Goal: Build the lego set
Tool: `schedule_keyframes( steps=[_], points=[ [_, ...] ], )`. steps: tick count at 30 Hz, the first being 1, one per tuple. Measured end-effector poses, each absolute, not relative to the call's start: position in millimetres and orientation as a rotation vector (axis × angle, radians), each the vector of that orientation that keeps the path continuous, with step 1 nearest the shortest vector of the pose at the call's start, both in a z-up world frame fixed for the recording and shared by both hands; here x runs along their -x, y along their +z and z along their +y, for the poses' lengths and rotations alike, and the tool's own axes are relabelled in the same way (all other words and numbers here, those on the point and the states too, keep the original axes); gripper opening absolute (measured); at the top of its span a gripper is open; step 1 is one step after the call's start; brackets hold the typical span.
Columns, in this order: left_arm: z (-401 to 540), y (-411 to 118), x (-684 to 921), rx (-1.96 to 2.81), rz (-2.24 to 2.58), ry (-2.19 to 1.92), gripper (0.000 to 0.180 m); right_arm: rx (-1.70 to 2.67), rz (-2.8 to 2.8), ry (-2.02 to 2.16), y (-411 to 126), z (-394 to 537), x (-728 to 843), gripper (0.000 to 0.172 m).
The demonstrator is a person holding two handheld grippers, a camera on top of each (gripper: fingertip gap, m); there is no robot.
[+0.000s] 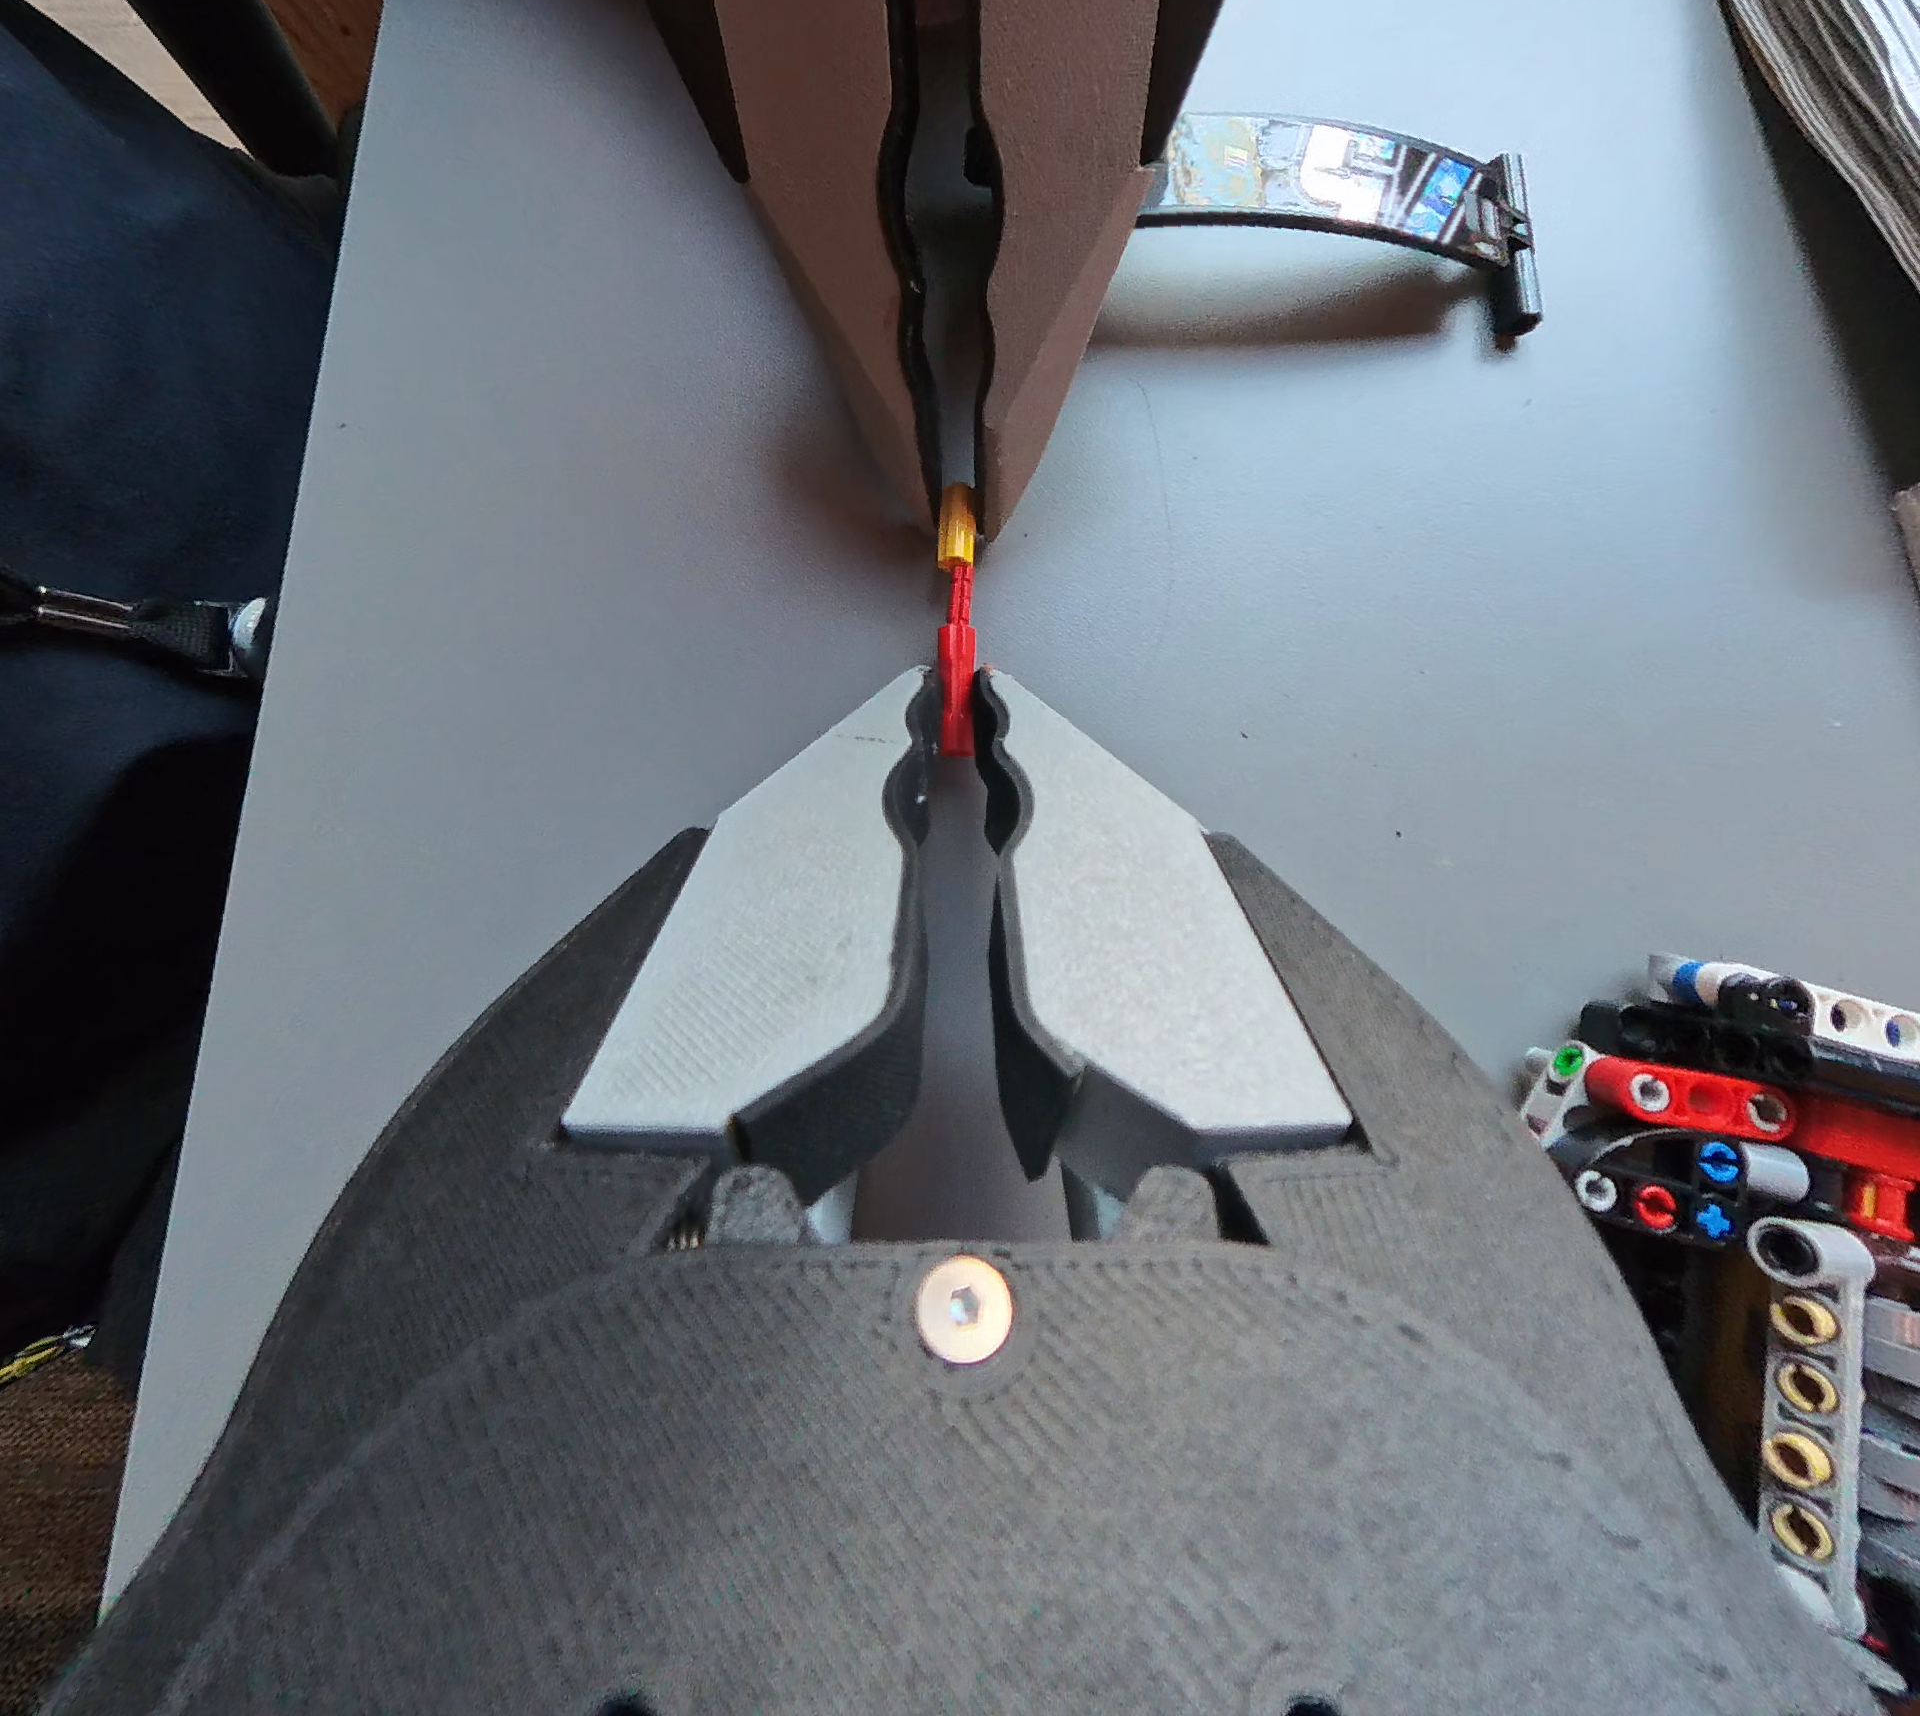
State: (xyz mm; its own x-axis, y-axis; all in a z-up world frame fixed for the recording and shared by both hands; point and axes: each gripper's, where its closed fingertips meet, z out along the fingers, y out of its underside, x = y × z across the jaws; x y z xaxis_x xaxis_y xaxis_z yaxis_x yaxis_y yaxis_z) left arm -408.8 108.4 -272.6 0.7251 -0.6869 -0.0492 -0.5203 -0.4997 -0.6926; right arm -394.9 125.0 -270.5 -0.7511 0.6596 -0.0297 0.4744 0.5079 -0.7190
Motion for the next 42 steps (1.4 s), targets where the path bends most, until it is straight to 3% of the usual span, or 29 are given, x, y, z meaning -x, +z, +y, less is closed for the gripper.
schedule_keyframes(
  steps=[42],
  points=[
    [104.9, -271.1, 401.0, 2.488, 0.567, -0.748, 0.004, 0.631, -2.458, 0.786, -272.6, 123.7, 393.6, 0.003]
  ],
)
